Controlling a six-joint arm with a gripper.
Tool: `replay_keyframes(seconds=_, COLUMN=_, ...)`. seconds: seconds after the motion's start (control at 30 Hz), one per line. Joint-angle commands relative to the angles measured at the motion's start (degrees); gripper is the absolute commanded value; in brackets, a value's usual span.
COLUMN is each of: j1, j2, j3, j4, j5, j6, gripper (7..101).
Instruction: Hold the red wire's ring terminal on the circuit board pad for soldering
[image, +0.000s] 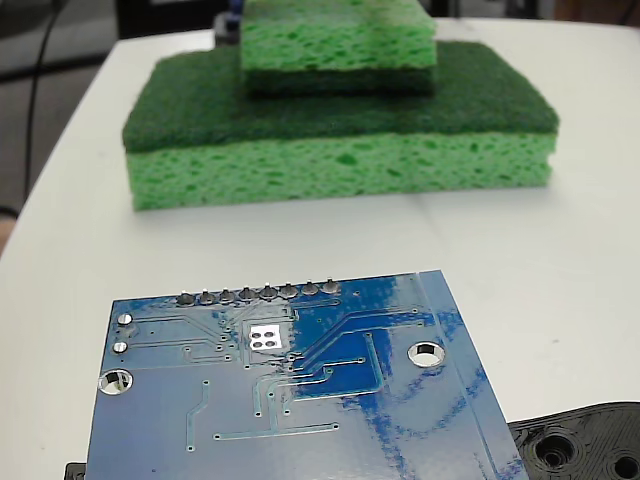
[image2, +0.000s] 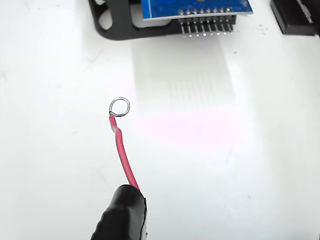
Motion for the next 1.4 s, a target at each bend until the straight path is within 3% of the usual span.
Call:
replay_keyframes(seconds=0.03, j1=-0.4, j2=0.1, j3=-0.3, j4=-0.1, j5=2.5, j6=0.6, gripper=100.3)
replay_keyframes(seconds=0.23, j1=-0.4, j2=0.1, j3=0.7, j4=0.4, j5=4.9, j6=1.5, gripper=100.3)
replay_keyframes(seconds=0.5, j1=0.7, j2=0.1, j3=2.7, j4=0.0, j5=0.3, j6=-1.2, gripper=100.3)
replay_keyframes(seconds=1.4, j1=-0.4, j2=0.1, j3=2.8, j4=-0.2, j5=-3.5, j6=-4.0, gripper=100.3)
